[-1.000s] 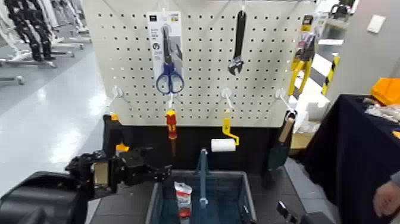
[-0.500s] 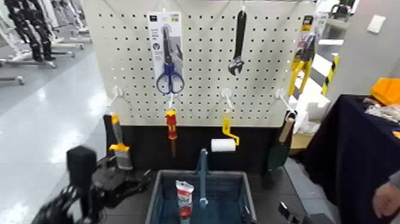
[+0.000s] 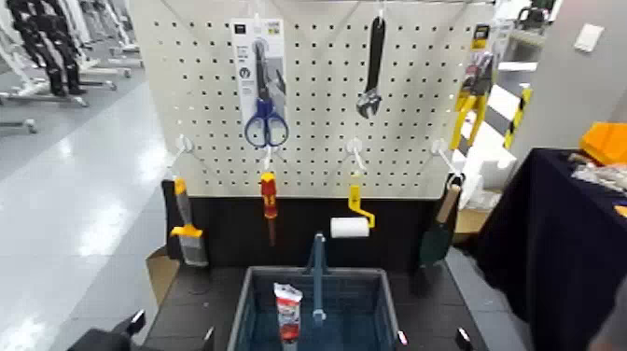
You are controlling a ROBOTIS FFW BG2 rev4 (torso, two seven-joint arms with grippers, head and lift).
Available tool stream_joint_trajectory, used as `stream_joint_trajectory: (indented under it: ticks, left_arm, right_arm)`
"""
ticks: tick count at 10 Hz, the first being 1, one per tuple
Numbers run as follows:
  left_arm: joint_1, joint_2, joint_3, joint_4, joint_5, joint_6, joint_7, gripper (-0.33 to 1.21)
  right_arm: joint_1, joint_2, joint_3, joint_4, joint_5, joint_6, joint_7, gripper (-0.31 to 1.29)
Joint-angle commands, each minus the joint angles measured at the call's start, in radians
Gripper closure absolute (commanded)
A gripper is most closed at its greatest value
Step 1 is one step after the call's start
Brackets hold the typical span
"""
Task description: Put the red glue tube into the crate.
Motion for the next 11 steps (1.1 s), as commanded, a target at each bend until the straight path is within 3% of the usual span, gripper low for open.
stream_joint_trajectory:
  ticks: [1,4,11]
  left_arm:
    - [0.078,-0.071,-0.025,-0.004,0.030,-0.055,0.089,-0.10]
    - [0.081,-0.043,-0.034,0.038,0.053,-0.121,0.087,-0.01]
    - [0.073,-0.026,-0.045,0.036,0.050,-0.111,0.079,0.06]
  right_arm:
    - [0.036,0.004,0.006,0.000,0.041,-0.054,-0.051,0.19]
    - [0.043,-0.002,0.021,-0.018,0.061,-0.037,-0.100,0.19]
    - [0.049,0.002,0.027,-0.037,0.112,-0.025,-0.123,0.17]
